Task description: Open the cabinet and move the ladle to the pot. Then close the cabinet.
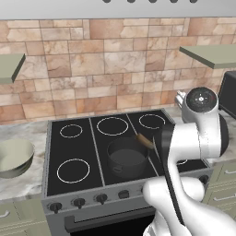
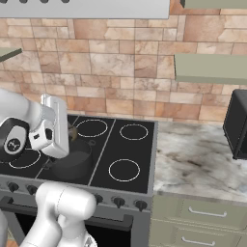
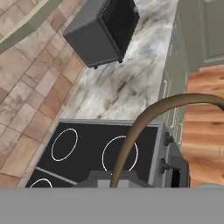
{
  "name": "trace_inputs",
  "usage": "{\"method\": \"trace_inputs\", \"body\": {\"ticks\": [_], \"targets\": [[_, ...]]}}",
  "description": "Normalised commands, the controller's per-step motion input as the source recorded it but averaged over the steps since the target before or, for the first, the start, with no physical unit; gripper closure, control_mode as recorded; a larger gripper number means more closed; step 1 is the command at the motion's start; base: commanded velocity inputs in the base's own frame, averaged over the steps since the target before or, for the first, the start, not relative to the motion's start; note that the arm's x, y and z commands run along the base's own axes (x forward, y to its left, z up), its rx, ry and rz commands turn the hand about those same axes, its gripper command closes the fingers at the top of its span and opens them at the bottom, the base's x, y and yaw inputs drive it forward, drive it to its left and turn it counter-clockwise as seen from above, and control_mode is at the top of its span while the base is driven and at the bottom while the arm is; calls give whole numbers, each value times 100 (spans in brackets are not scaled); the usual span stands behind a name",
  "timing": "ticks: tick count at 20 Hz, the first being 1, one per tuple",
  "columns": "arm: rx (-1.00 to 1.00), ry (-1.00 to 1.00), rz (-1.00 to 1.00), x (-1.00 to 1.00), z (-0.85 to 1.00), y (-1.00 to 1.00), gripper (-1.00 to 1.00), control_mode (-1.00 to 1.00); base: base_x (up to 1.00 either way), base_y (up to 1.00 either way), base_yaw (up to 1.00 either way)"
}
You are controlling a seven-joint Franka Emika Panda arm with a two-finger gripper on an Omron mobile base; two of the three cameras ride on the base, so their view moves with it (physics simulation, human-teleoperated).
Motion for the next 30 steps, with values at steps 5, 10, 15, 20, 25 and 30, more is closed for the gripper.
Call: {"method": "trace_inputs", "body": {"ticks": [5,10,15,20,25,30], "targets": [[0,13,0,1,-30,0,100,-100,0,0,0],[0,16,0,1,-39,0,100,-100,0,0,0],[0,7,0,2,-23,0,100,-100,0,0,0],[-5,0,0,13,-2,0,100,-100,0,0,0],[-4,0,-1,26,-2,0,100,-100,0,0,0],[-3,0,-1,35,-9,0,100,-100,0,0,0]]}}
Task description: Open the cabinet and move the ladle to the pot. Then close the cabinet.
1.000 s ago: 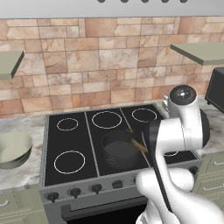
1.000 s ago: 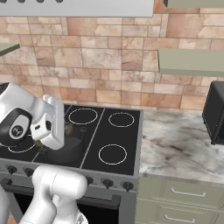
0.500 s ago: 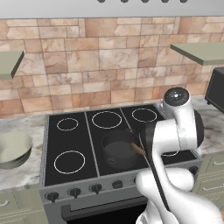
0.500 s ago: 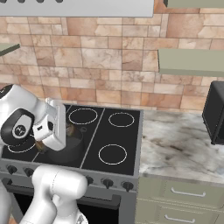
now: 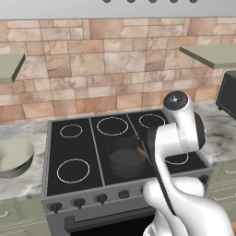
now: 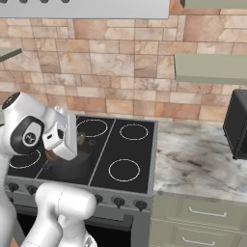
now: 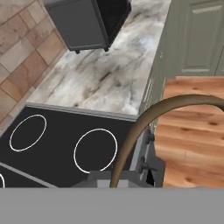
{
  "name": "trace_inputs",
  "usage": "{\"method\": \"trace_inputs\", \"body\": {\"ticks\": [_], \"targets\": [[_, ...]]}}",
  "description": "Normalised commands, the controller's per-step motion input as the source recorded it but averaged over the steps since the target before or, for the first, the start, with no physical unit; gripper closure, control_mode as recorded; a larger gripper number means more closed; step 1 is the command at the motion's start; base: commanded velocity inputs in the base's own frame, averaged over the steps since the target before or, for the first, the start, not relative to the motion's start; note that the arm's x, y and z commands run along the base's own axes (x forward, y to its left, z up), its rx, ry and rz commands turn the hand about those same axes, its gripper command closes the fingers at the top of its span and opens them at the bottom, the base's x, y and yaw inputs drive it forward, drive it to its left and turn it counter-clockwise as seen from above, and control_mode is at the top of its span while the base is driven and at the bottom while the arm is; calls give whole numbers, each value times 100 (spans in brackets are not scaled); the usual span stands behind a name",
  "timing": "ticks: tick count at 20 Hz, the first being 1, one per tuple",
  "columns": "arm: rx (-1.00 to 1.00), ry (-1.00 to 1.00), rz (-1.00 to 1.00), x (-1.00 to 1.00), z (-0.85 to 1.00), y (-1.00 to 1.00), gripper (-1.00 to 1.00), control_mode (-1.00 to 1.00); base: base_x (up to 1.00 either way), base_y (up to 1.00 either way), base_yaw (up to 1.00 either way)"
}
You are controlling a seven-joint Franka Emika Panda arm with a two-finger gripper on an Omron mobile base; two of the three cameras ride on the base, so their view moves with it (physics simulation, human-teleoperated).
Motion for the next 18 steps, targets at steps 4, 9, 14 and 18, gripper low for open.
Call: {"method": "trace_inputs", "body": {"ticks": [4,9,14,18], "targets": [[-2,0,0,46,-19,0,100,-100,0,0,0],[0,3,0,36,-24,0,100,-100,0,0,0],[0,3,0,28,-26,0,100,-100,0,0,0],[0,3,0,25,-26,0,100,-100,0,0,0]]}}
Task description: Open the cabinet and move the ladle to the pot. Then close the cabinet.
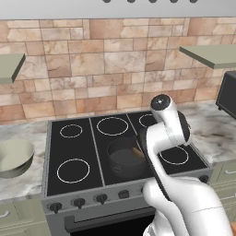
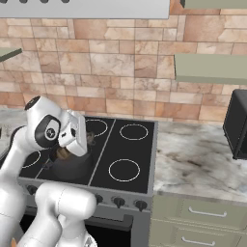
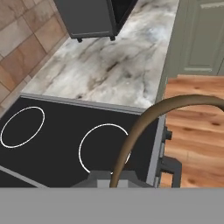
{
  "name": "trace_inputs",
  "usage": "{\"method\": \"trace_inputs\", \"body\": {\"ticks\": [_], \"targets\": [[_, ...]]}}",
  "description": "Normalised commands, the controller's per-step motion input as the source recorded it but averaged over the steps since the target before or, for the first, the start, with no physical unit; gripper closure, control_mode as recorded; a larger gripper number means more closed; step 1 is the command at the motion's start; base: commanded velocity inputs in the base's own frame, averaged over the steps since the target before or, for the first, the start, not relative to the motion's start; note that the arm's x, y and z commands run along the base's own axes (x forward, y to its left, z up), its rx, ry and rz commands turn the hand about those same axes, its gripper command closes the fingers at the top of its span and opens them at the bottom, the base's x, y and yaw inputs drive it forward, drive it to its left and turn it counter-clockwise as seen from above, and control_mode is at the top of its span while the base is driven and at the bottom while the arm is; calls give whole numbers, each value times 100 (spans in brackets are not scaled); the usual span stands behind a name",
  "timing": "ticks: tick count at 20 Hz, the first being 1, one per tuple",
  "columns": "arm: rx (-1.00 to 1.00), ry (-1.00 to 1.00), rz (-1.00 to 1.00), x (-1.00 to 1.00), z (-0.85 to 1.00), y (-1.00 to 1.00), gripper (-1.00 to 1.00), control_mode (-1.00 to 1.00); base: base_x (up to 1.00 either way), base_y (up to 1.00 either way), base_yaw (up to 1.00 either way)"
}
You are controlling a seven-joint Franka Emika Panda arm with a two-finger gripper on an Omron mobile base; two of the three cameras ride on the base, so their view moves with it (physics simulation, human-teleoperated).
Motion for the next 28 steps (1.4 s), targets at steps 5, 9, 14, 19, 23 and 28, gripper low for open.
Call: {"method": "trace_inputs", "body": {"ticks": [5,9,14,19,23,28], "targets": [[-1,1,-2,21,-27,4,100,-100,0,0,0],[0,2,-4,25,-26,11,100,-100,0,0,0],[0,3,-5,24,-29,18,100,-100,0,0,0],[-1,7,-5,30,-30,15,100,-100,0,0,0],[-1,5,-6,32,-25,8,100,-100,0,0,0],[-2,5,-6,35,-24,10,100,-100,0,0,0]]}}
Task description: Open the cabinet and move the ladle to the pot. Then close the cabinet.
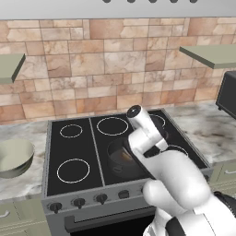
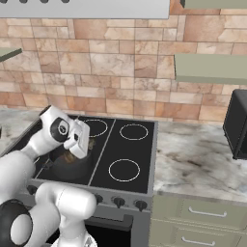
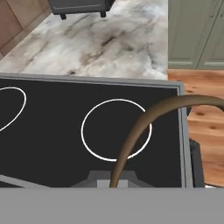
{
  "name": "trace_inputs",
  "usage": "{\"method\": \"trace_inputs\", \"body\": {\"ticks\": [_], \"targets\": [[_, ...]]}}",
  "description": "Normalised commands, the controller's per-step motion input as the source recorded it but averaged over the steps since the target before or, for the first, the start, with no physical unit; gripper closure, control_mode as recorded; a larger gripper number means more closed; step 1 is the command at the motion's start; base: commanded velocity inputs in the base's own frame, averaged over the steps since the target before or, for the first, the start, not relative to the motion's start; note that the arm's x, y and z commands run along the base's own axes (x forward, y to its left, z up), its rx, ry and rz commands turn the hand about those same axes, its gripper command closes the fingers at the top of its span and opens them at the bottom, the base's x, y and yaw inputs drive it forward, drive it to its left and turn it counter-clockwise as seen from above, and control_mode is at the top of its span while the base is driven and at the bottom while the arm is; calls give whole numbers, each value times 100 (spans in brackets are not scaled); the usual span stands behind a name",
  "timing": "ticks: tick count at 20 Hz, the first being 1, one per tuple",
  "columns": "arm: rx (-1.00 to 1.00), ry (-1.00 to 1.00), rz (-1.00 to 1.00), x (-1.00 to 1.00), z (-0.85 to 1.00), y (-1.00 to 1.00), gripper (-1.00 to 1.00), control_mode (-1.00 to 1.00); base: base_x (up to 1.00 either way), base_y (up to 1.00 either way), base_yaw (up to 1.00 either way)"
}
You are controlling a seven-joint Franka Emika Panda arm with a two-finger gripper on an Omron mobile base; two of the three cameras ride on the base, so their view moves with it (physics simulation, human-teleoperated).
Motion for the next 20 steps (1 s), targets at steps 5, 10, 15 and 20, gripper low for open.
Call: {"method": "trace_inputs", "body": {"ticks": [5,10,15,20], "targets": [[-2,3,-6,36,-26,14,100,-100,0,0,0],[-1,5,-2,49,-36,4,100,-100,0,0,0],[-1,0,0,52,-34,0,100,-100,0,0,0],[0,0,0,38,-44,4,-100,-100,0,0,0]]}}
